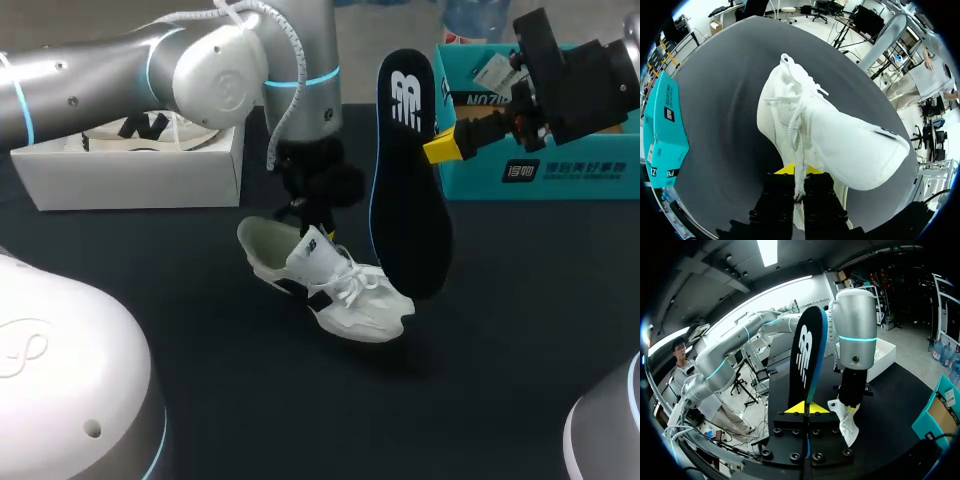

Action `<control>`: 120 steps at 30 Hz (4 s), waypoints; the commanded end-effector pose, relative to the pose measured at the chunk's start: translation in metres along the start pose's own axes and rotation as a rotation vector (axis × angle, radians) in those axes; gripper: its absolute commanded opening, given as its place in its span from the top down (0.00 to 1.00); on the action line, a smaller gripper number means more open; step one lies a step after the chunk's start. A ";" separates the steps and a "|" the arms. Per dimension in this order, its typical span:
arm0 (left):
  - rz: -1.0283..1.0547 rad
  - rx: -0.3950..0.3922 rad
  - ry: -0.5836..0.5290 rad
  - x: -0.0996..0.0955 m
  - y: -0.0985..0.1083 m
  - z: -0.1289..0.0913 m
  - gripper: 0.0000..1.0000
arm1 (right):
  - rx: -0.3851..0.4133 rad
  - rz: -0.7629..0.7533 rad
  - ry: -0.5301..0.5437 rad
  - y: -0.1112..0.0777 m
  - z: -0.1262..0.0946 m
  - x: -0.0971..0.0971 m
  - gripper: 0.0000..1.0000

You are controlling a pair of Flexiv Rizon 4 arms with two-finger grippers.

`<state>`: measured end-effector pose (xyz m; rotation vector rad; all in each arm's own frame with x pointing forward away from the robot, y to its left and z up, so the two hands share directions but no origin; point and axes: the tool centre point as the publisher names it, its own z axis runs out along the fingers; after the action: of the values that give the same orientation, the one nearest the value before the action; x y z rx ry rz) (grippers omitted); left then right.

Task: Take the shoe out of the shoebox, open the shoe tongue, remove and reinsert the insole, then place the shoe into the shoebox

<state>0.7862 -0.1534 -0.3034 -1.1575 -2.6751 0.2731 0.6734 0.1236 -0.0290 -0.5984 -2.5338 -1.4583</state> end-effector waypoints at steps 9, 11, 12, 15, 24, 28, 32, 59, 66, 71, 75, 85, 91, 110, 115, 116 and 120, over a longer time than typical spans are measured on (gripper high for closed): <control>0.557 0.001 0.221 -0.008 0.001 -0.005 1.00 | 0.003 0.001 0.001 0.001 0.002 -0.002 1.00; 0.557 0.001 0.221 -0.008 0.001 -0.005 1.00 | 0.003 0.001 0.001 0.001 0.002 -0.002 1.00; 0.584 0.008 0.228 -0.012 0.002 -0.002 1.00 | 0.003 0.001 0.001 0.001 0.002 -0.002 1.00; 0.622 0.021 0.240 -0.024 0.005 0.000 1.00 | 0.003 0.001 0.001 0.001 0.002 -0.002 1.00; 0.714 -0.037 0.300 -0.042 0.004 0.011 1.00 | 0.003 0.001 0.001 0.001 0.002 -0.002 1.00; 0.688 -0.051 0.275 -0.045 0.003 0.014 1.00 | 0.003 0.001 0.001 0.001 0.002 -0.002 1.00; 0.664 -0.075 0.256 -0.045 0.003 0.016 1.00 | 0.003 0.001 0.001 0.001 0.002 -0.002 1.00; 0.801 -0.090 0.357 -0.057 -0.011 0.051 0.84 | 0.003 0.001 0.001 0.001 0.002 -0.002 1.00; 0.867 -0.004 0.310 -0.054 -0.019 0.032 0.00 | 0.003 0.001 0.001 0.001 0.002 -0.002 1.00; 0.848 0.010 0.204 -0.051 -0.028 0.009 0.00 | 0.003 0.001 0.001 0.001 0.002 -0.002 1.00; 0.840 0.009 0.087 -0.049 -0.039 -0.018 0.00 | 0.003 0.001 0.001 0.001 0.002 -0.002 1.00; 0.886 0.072 -0.206 -0.043 -0.068 -0.072 0.00 | 0.003 0.001 0.001 0.001 0.002 -0.002 1.00; 0.880 0.048 -0.326 -0.042 -0.089 -0.084 0.00 | 0.003 0.001 0.001 0.001 0.002 -0.002 1.00; 0.872 0.055 -0.375 -0.046 -0.098 -0.089 0.00 | 0.003 0.001 0.001 0.001 0.002 -0.002 1.00; 0.823 0.134 -0.498 -0.045 -0.084 -0.098 0.00 | -0.023 0.021 0.024 0.001 -0.004 -0.004 1.00; 0.815 0.143 -0.522 -0.045 -0.082 -0.100 0.00 | -0.047 0.031 0.039 0.002 -0.007 -0.005 1.00; 0.814 0.190 -0.597 -0.042 -0.077 -0.111 0.00 | -0.101 0.104 0.086 -0.001 -0.019 -0.013 1.00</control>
<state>0.7933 -0.2427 -0.1806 -2.3084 -2.3075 0.9925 0.6799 0.1147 -0.0141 -0.6596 -2.3857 -1.5157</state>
